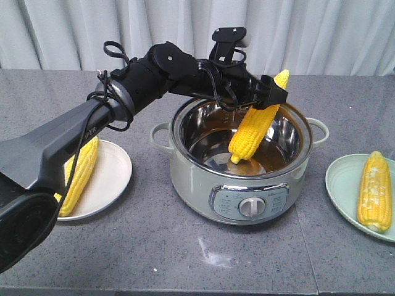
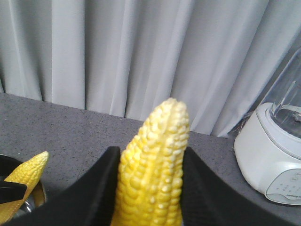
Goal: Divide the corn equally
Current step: 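Reach the left gripper into the pot and grasp the last corn cob, then lift the last cob out of the pot with the left gripper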
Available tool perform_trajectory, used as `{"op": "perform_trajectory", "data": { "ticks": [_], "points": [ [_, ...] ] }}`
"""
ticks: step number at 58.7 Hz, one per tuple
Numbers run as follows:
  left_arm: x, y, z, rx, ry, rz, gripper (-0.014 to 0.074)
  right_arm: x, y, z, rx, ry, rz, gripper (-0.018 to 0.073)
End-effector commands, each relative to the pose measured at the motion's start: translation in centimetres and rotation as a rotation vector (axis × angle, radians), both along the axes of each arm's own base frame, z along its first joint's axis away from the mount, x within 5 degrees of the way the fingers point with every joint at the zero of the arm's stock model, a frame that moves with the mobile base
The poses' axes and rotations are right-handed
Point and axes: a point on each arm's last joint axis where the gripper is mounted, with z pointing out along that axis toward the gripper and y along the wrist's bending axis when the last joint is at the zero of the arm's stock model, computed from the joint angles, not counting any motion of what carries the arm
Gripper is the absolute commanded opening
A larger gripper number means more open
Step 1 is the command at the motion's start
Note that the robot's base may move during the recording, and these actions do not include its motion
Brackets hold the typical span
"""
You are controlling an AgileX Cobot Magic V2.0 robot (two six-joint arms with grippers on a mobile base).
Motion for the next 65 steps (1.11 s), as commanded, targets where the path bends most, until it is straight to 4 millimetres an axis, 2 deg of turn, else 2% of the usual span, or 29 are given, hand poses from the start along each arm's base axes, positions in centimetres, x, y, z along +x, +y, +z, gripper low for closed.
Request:
{"op": "perform_trajectory", "data": {
  "ticks": [1,10,16,38,44,53,59,65],
  "points": [
    [-1.3,0.2,5.0,-0.109,-0.074,0.016,0.0493,-0.7,-0.1,1.7,-0.014,-0.112,-0.017,-0.0005],
    [-1.4,0.1,5.0,-0.108,-0.074,0.015,0.0462,-0.7,-0.1,1.7,-0.015,-0.112,-0.017,-0.0005],
    [-1.4,0.1,5.0,-0.102,-0.077,0.013,0.0406,-0.7,-0.1,1.7,-0.015,-0.112,-0.017,-0.0005],
    [-1.7,0.1,4.6,-0.065,-0.062,-0.021,0.0029,-0.8,-0.1,1.7,-0.015,-0.111,-0.017,-0.0005],
    [-1.8,0.3,5.0,-0.07,-0.066,-0.019,-0.0008,-0.8,-0.1,1.7,-0.015,-0.107,-0.016,-0.0005],
    [-2.5,1.1,7.4,-0.099,-0.088,-0.008,-0.0008,-0.8,-0.1,1.6,-0.014,-0.104,-0.016,-0.0005],
    [-3.3,2.3,10.0,-0.125,-0.13,0.001,-0.0008,-0.8,0.0,1.7,-0.005,-0.106,-0.011,-0.0005],
    [-4.3,4.3,13.1,-0.143,-0.166,0.003,-0.0008,-0.8,0.2,1.6,0.023,-0.1,0.006,-0.0005]
  ]
}}
